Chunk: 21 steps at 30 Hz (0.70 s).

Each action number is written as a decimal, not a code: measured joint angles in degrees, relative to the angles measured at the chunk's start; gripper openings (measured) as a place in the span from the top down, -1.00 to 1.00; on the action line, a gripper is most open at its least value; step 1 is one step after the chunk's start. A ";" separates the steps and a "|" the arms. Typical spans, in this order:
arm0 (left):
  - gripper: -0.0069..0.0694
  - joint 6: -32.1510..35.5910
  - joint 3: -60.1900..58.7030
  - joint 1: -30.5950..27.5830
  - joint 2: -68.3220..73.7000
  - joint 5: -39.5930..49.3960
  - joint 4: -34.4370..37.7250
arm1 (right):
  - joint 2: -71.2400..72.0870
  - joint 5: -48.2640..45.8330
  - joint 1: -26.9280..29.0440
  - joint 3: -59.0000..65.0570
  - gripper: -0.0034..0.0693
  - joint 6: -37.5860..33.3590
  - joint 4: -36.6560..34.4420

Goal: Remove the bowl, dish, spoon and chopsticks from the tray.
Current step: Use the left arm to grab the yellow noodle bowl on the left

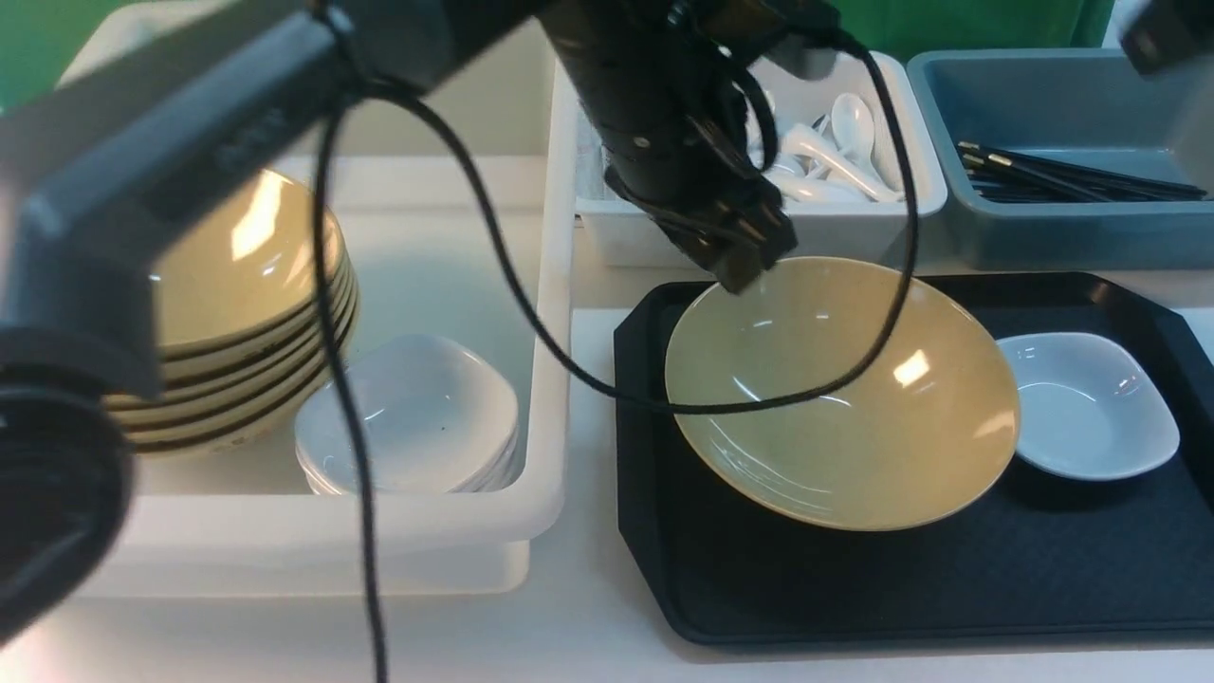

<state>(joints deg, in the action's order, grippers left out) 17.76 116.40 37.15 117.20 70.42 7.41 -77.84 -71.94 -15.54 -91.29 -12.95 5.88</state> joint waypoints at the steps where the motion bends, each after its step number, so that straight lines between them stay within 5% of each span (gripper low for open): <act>1: -0.43 -0.76 0.50 0.15 1.36 -0.59 -0.71 | 2.10 0.63 0.00 2.97 0.50 0.03 0.00; 4: -0.70 -3.30 1.08 0.17 4.78 -2.82 -3.97 | 7.16 2.37 0.00 9.65 0.50 0.30 0.00; 10: -0.77 -8.55 1.08 0.17 9.19 -6.59 -10.74 | 14.58 5.88 0.00 15.34 0.50 1.10 0.06; 17: -0.54 -10.47 1.20 0.17 12.34 -9.34 -6.51 | 17.85 8.73 0.00 15.78 0.49 1.10 0.11; 21: -0.12 -10.59 1.26 0.17 13.89 -8.86 -5.24 | 17.84 8.86 0.00 15.84 0.49 1.10 0.11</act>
<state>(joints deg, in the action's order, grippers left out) 7.18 117.66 37.32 131.09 61.56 2.17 -60.00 -63.09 -15.54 -75.45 -11.85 5.99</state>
